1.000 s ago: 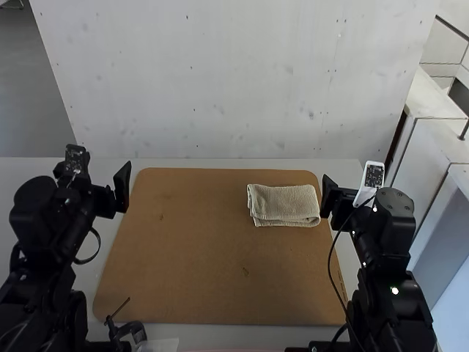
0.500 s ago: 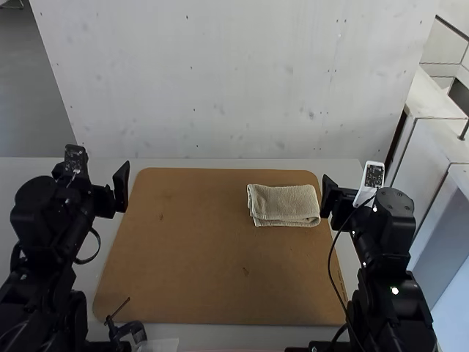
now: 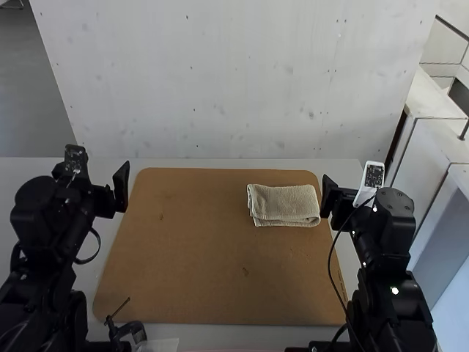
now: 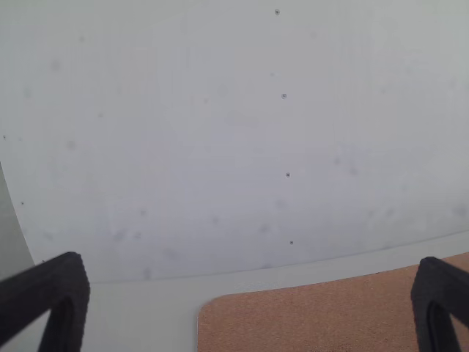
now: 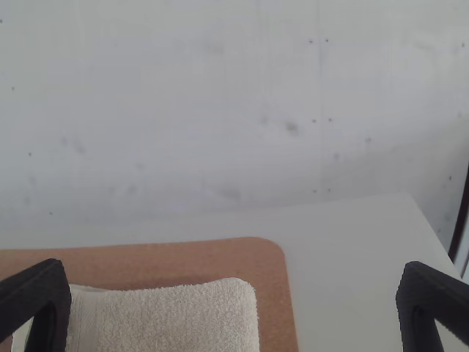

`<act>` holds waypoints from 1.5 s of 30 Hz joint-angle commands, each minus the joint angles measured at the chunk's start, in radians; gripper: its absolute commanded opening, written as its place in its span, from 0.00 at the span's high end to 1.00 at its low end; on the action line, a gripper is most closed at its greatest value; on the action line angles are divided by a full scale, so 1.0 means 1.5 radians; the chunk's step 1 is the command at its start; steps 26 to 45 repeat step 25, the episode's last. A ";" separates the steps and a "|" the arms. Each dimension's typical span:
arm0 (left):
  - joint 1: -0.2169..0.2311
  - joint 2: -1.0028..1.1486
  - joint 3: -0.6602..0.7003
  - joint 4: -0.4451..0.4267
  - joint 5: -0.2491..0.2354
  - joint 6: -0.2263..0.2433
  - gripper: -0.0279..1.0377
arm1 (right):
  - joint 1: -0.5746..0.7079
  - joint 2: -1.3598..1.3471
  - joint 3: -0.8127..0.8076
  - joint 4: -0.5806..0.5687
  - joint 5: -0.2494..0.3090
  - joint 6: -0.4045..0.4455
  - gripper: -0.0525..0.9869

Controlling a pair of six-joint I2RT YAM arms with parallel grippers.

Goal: Fold the towel.

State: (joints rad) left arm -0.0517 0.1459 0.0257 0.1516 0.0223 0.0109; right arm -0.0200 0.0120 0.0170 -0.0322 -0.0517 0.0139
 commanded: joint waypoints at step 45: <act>0.037 -0.094 -0.018 -0.156 0.030 -0.018 0.05 | -0.002 -0.002 -0.011 -0.044 -0.021 -0.006 0.02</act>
